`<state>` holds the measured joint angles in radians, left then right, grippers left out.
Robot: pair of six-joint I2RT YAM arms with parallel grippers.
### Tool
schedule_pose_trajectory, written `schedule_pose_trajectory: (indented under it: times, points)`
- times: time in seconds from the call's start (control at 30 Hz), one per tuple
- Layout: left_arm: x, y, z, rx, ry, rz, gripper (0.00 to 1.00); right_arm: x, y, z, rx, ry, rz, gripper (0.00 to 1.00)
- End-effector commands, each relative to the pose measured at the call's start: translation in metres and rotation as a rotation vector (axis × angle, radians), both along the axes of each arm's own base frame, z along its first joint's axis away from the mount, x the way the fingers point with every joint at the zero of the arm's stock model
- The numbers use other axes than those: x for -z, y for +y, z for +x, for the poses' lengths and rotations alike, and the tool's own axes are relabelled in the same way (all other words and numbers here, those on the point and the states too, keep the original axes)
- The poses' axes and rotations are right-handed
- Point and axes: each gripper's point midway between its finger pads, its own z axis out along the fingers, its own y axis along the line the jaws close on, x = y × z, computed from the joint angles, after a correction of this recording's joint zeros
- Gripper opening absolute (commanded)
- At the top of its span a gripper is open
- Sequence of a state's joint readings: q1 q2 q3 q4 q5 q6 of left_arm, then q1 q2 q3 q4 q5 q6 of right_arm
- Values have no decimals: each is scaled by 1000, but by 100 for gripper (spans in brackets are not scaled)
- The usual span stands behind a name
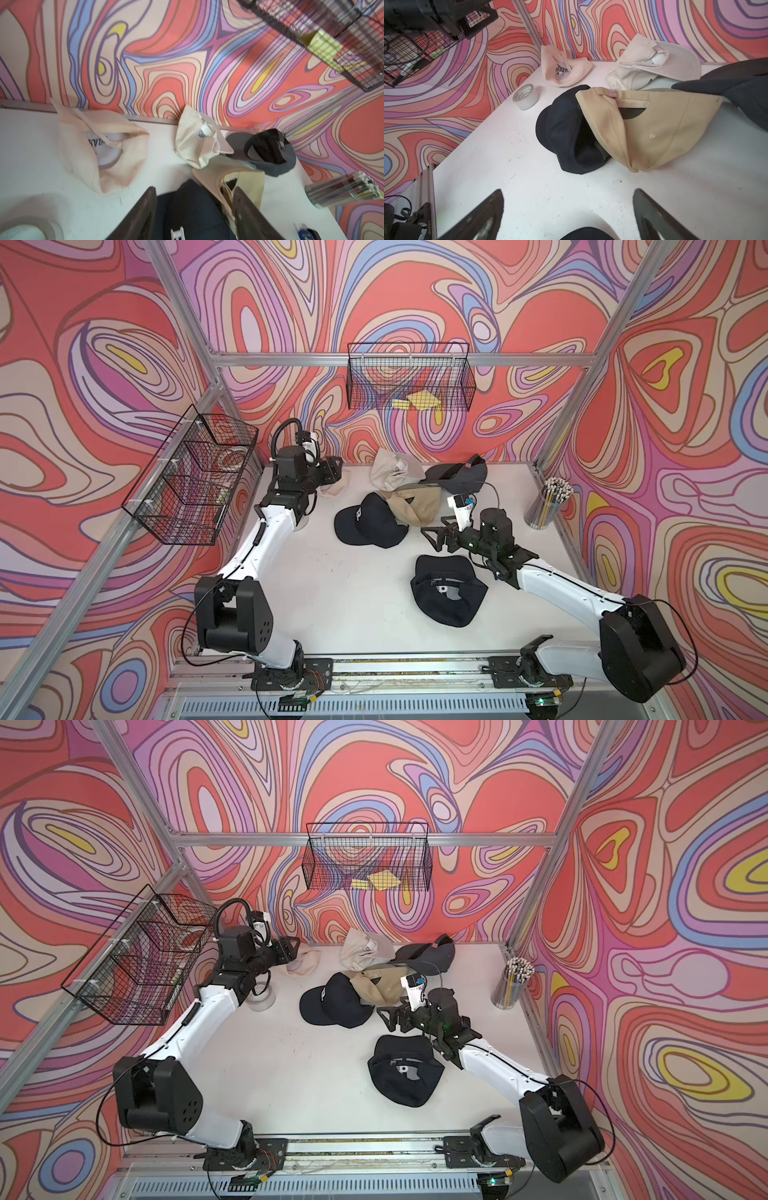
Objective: Open the adjustable buckle of the baseball cap
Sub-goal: Pick up the baseball cap from the center of the board.
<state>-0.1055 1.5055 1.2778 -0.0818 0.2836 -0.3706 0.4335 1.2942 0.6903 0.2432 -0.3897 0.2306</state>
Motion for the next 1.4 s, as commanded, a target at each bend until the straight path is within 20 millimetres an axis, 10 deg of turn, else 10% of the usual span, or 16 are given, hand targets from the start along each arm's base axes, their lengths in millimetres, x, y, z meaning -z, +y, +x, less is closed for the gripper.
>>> schedule_pose_trajectory:
  times: [0.0, 0.63, 1.37]
  points:
    - [53, -5, -29, 20, 194, 41, 70, 3, -2, 0, 21, 26, -16, 98]
    - [122, -91, -73, 364, 304, 193, 79, 37, 3, 11, 12, 146, -94, 86]
    - [161, -86, -24, 198, 351, 553, 87, 22, -4, 6, 22, 43, -95, 98]
